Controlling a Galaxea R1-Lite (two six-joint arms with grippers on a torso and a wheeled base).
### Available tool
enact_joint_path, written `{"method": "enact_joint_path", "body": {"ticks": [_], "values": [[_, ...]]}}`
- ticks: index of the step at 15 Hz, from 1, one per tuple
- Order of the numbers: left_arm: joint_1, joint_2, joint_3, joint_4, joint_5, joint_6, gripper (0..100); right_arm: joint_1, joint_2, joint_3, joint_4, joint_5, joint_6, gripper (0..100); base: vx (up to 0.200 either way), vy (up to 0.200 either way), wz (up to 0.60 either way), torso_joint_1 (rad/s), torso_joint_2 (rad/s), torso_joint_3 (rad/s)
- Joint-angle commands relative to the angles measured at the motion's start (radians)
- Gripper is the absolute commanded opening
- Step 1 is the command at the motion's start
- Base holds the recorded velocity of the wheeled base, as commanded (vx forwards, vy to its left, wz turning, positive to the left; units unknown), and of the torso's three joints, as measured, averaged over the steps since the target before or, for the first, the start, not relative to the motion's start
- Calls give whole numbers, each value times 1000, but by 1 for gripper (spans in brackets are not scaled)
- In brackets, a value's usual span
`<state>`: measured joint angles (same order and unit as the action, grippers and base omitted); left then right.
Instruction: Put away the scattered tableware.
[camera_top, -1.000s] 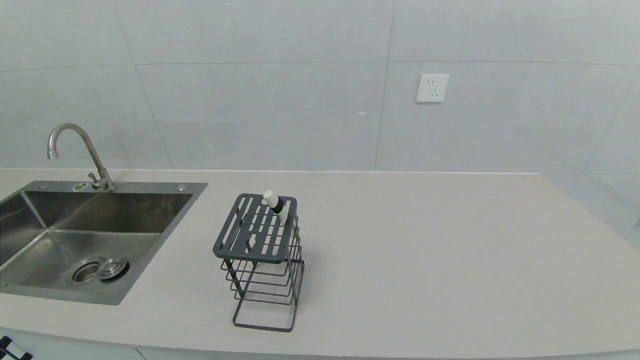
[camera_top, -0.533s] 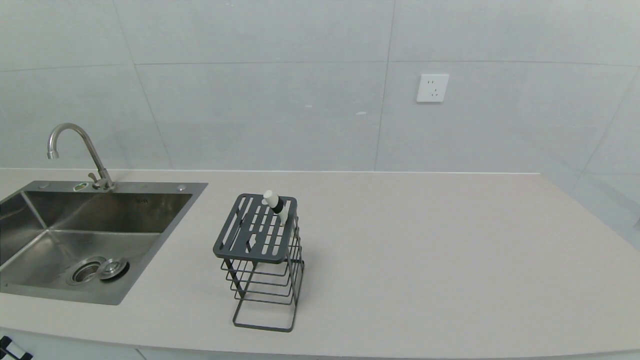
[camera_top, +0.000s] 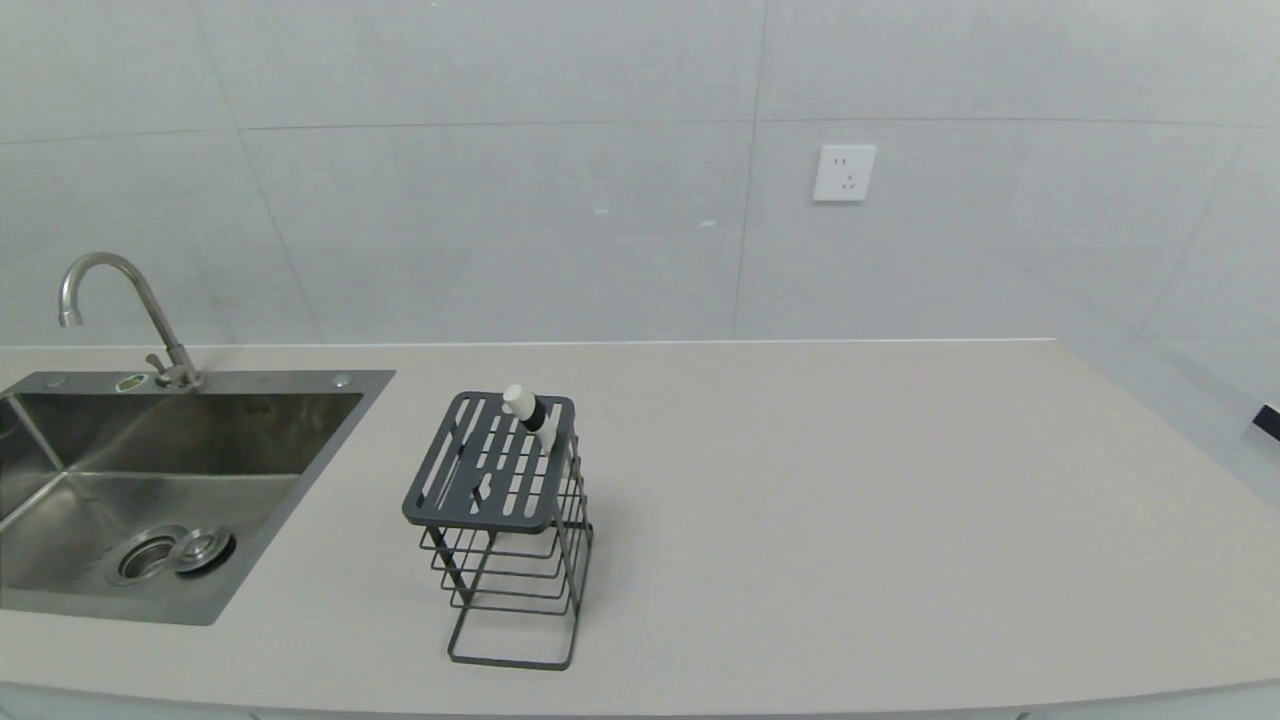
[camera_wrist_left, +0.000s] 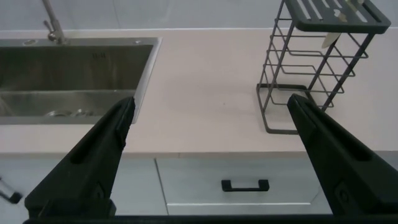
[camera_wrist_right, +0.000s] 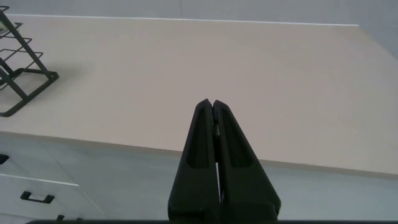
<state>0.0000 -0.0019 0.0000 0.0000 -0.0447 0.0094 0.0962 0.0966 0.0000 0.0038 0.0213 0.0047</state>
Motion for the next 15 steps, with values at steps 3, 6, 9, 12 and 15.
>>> {"method": "enact_joint_path", "body": {"ticks": [3, 6, 9, 12, 15], "values": [[0, 2, 0, 0, 0, 0, 100, 0, 2, 0, -1, 0, 0, 0, 0, 0, 0, 0, 0, 0], [0, 2, 0, 0, 0, 0, 100, 0, 2, 0, -1, 0, 0, 0, 0, 0, 0, 0, 0, 0], [0, 2, 0, 0, 0, -3, 100, 0, 2, 0, -1, 0, 0, 0, 0, 0, 0, 0, 0, 0], [0, 2, 0, 0, 0, -2, 100, -75, -14, -2, 1, 0, -2, 0, 0, 0, 0, 0, 0, 0], [0, 2, 0, 0, 0, -3, 100, -98, -81, -2, 1, 0, 1, 0, 0, 0, 0, 0, 0, 0]]}}
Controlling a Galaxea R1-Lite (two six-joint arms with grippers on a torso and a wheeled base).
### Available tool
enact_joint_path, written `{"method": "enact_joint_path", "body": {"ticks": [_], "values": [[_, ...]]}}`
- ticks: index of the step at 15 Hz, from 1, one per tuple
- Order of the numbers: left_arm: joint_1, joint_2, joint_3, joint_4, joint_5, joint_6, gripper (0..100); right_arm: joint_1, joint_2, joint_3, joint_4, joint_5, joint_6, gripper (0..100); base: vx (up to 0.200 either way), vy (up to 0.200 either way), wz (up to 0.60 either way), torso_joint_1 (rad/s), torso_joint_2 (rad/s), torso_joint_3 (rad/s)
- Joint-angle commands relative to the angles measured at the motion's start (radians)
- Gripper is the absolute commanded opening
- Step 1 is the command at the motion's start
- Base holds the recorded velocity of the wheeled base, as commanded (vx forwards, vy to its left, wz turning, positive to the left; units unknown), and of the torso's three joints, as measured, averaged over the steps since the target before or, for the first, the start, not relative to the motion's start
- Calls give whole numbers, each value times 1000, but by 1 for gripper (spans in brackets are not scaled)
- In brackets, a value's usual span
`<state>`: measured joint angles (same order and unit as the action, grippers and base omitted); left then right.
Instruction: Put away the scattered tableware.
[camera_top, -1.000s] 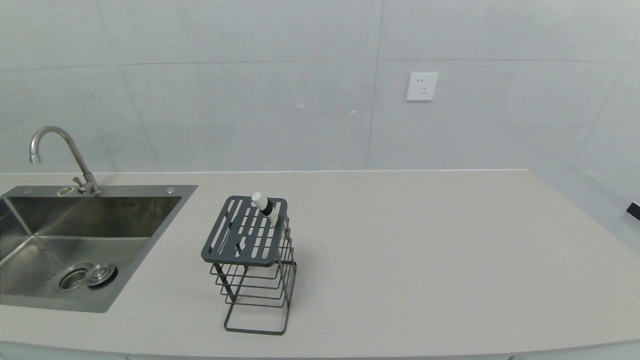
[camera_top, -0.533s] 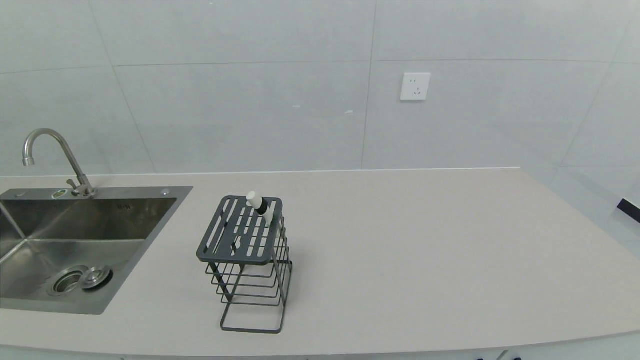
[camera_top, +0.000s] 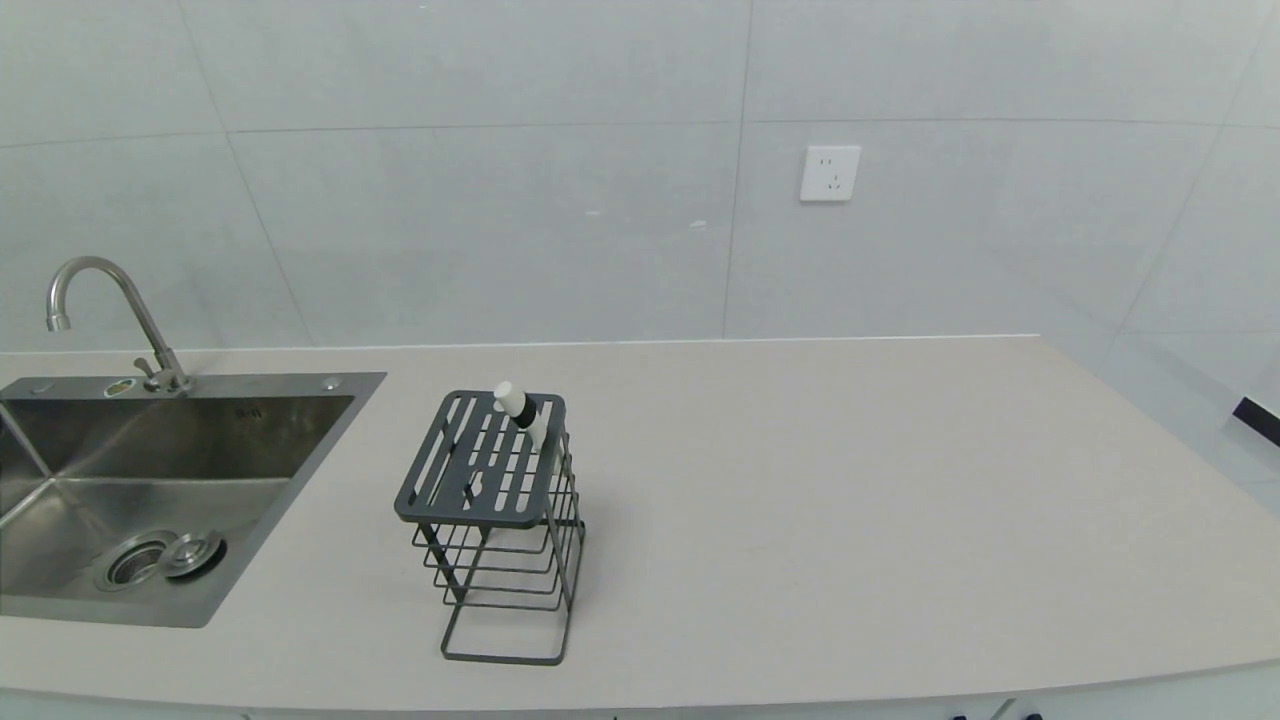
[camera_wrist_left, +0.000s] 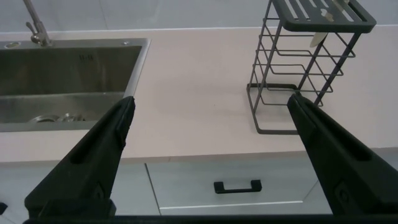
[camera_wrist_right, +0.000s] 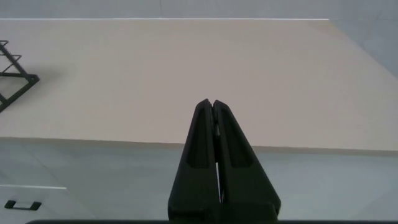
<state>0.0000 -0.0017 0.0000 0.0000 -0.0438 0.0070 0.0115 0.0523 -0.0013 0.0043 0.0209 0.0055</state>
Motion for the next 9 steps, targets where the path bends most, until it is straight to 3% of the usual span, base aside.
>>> {"method": "enact_joint_path", "body": {"ticks": [1, 9], "values": [[0, 2, 0, 0, 1, 1, 100, -13, -37, 0, 2, 1, 1, 0, 0, 0, 0, 0, 0, 0], [0, 2, 0, 0, 1, -1, 100, -13, -37, 0, 0, 1, -1, 0, 0, 0, 0, 0, 0, 0]]}}
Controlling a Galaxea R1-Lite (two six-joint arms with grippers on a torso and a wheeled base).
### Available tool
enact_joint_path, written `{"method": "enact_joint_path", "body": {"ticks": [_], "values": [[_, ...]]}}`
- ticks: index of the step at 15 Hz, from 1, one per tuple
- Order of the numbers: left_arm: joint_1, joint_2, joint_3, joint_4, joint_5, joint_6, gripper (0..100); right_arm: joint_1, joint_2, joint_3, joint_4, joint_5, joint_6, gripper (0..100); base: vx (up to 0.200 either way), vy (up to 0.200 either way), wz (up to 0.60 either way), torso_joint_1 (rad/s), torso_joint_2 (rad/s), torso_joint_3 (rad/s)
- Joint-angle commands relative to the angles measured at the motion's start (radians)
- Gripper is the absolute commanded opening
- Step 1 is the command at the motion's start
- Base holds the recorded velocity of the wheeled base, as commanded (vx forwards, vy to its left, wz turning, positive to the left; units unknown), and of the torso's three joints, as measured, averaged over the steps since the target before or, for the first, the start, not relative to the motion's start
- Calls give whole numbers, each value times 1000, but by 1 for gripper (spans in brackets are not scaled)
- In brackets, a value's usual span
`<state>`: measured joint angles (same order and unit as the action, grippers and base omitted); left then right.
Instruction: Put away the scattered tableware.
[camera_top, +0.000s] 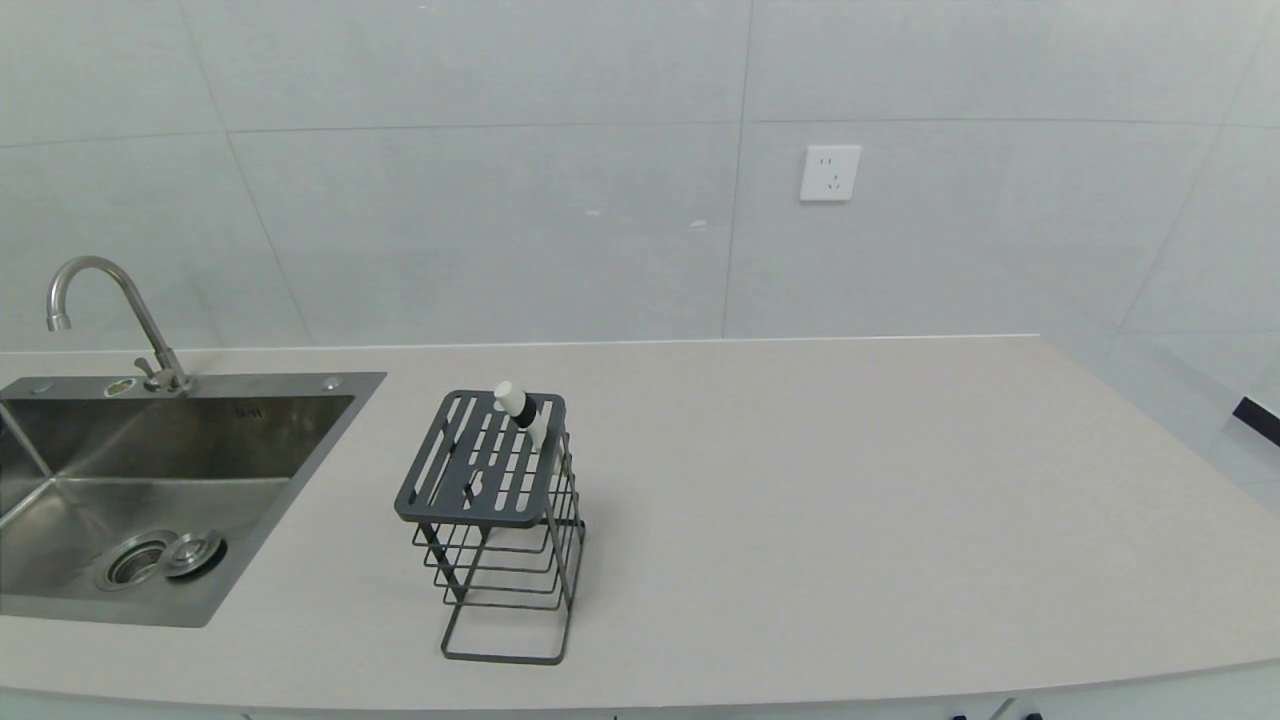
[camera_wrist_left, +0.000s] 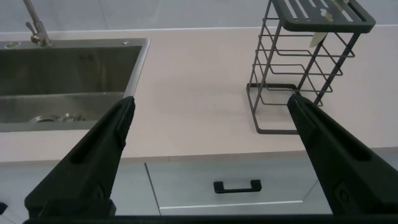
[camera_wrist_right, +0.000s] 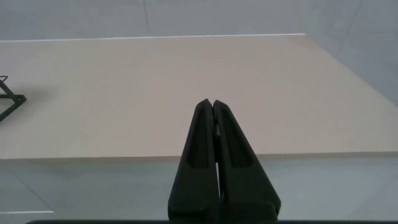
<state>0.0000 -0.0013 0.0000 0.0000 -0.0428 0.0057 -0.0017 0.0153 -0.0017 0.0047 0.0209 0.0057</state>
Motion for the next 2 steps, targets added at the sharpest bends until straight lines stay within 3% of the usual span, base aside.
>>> {"method": "enact_joint_path", "body": {"ticks": [1, 2], "values": [[0, 1, 0, 0, 0, 0, 100, 0, 0, 0, 0, 1, -1, 0, 0, 0, 0, 0, 0, 0], [0, 1, 0, 0, 0, 0, 100, 0, -2, 0, 0, 1, 0, 0, 0, 0, 0, 0, 0, 0]]}}
